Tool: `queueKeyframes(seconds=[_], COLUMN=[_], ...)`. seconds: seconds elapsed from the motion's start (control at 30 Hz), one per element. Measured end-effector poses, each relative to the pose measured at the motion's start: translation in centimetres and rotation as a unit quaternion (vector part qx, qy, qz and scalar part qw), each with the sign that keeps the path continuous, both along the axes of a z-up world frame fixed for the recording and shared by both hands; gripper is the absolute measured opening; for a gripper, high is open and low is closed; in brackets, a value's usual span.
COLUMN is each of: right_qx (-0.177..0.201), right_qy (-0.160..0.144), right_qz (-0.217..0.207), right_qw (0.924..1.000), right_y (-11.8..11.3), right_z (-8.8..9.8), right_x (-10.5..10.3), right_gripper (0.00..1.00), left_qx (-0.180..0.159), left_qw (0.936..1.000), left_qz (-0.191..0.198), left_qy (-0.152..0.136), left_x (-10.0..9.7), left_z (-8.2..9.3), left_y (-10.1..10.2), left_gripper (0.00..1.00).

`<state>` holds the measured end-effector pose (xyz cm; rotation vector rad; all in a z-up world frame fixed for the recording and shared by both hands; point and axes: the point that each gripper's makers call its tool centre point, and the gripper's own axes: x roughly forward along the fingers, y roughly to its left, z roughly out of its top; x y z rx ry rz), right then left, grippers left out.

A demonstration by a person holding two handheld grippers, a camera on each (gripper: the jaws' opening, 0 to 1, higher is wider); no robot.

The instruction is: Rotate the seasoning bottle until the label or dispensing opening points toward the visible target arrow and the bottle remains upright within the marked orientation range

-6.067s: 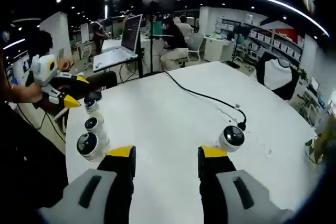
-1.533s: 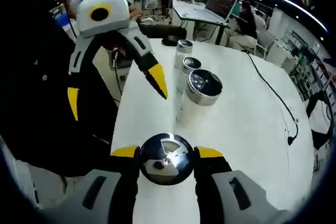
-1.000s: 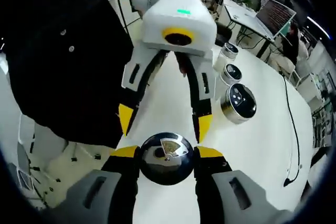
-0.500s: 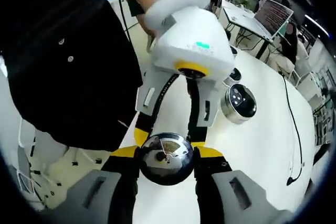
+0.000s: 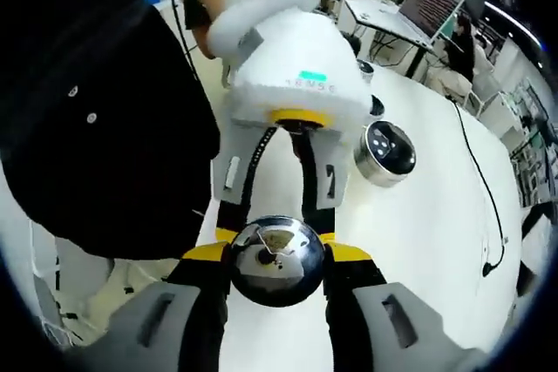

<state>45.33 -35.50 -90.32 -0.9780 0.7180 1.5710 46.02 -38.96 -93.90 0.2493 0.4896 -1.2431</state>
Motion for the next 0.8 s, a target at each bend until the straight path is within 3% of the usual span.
queueKeyframes(seconds=[0.2, 0.27, 0.4, 0.47, 0.5, 0.67, 0.7, 0.8], right_qx=[0.037, 0.053, 0.109, 0.125, 0.126, 0.137, 0.141, 0.142], right_qy=[0.014, 0.01, 0.026, 0.027, 0.024, 0.012, 0.006, -0.003], right_qz=[-0.112, -0.165, -0.28, -0.31, -0.314, -0.372, -0.388, -0.391], right_qw=[0.993, 0.9849, 0.9534, 0.942, 0.9409, 0.9181, 0.9109, 0.9094], right_y=[0.6, 0.5, 0.8, 0.8, 0.7, 0.7, 0.6, 0.6], right_z=[0.3, 0.6, 1.3, 1.4, 1.4, 1.3, 1.4, 1.4], right_x=[0.2, 0.6, 1.0, 1.1, 1.2, 1.3, 1.5, 1.5], right_gripper=[0.4, 0.4, 0.39, 0.39, 0.39, 0.4, 0.4, 0.39], left_qx=[-0.006, -0.009, -0.018, -0.014, -0.012, 0.014, 0.015, 0.023], left_qw=[0.9976, 0.9939, 0.9838, 0.984, 0.9831, 0.9791, 0.9785, 0.9806], left_qz=[0.069, 0.11, 0.178, 0.177, 0.182, 0.201, 0.203, 0.192], left_qy=[-0.005, -0.006, -0.011, -0.012, -0.013, -0.03, -0.03, -0.034], left_x=[0.3, 0.5, 0.7, 0.5, 0.5, 0.6, 0.7, 0.7], left_z=[0.0, 0.0, 0.1, 0.0, 0.0, -0.3, -0.3, -0.3], left_y=[0.0, 0.2, 0.4, 0.3, 0.3, 0.4, 0.5, 0.6], left_gripper=[0.43, 0.43, 0.43, 0.43, 0.43, 0.43, 0.43, 0.43])
